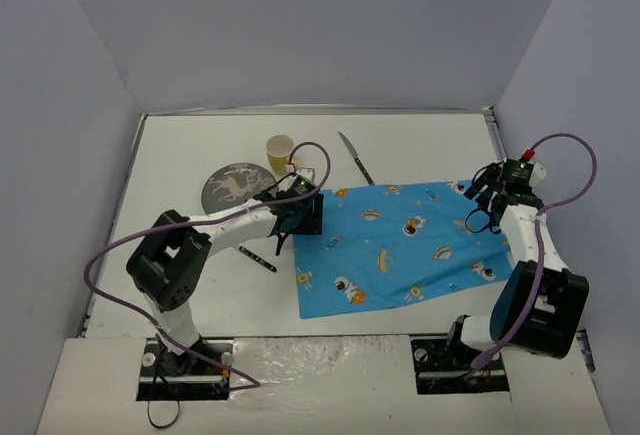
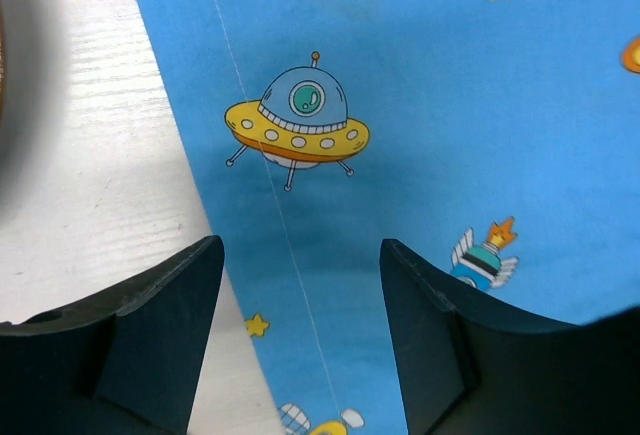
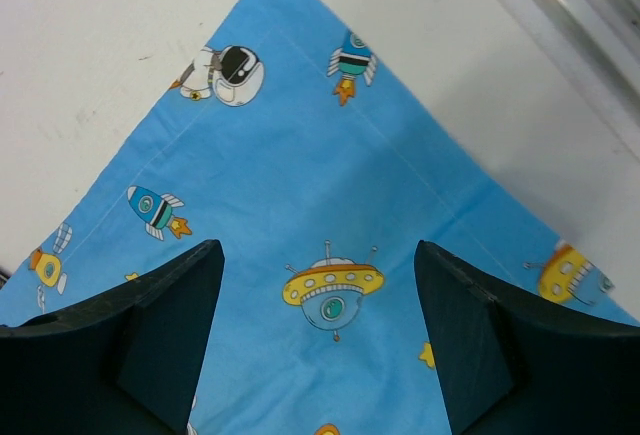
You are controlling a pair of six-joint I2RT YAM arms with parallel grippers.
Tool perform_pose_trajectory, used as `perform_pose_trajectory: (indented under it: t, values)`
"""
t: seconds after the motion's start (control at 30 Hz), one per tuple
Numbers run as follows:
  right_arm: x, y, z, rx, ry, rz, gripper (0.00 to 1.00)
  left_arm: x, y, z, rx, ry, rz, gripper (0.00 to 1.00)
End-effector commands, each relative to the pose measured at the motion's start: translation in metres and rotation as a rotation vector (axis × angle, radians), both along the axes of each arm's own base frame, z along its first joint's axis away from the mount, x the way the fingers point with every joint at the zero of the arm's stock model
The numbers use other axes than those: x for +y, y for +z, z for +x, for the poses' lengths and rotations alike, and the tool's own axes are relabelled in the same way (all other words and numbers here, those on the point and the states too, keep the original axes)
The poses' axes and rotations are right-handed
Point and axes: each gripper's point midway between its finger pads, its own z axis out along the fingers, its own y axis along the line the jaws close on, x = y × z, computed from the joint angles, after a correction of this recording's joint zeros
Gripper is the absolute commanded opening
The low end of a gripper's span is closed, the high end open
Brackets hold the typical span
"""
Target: Set the dinner table for one person
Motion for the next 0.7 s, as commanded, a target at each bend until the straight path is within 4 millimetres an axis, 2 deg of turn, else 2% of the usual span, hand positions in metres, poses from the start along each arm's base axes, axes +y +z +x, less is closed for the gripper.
perform_pose_trajectory:
  t: [0.0,0.07,0.13,0.3,0.37,0.47,0.57,0.67]
  values:
    - [0.013,-0.001,0.013,-0.078,0.059,0.042,0.72,-0.017,0.053,-0.014,-0.126,-0.119,-0.079,0.62]
    - [0.012,0.001,0.014,-0.085,0.067,0.029,0.72,-0.024,0.057,-0.027,-0.137,-0.170,-0.102,0.63]
    - [0.016,0.005,0.017,-0.101,0.089,0.033,0.72,-0.041,0.060,-0.044,-0.149,-0.240,-0.130,0.64]
    - [0.034,0.015,0.026,-0.139,0.161,0.050,0.73,-0.079,0.043,-0.088,-0.184,-0.448,-0.054,0.66]
    - [0.040,0.021,0.027,-0.160,0.177,0.067,0.73,-0.094,0.045,-0.096,-0.217,-0.512,-0.026,0.66]
    - [0.047,0.044,0.031,-0.222,0.204,0.078,0.77,-0.124,0.057,-0.112,-0.289,-0.605,-0.042,0.67]
    - [0.045,0.059,0.030,-0.251,0.200,0.054,0.81,-0.145,0.059,-0.119,-0.319,-0.659,-0.055,0.67]
    - [0.035,0.050,0.027,-0.203,0.160,0.023,0.85,-0.157,0.049,-0.122,-0.299,-0.688,-0.053,0.66]
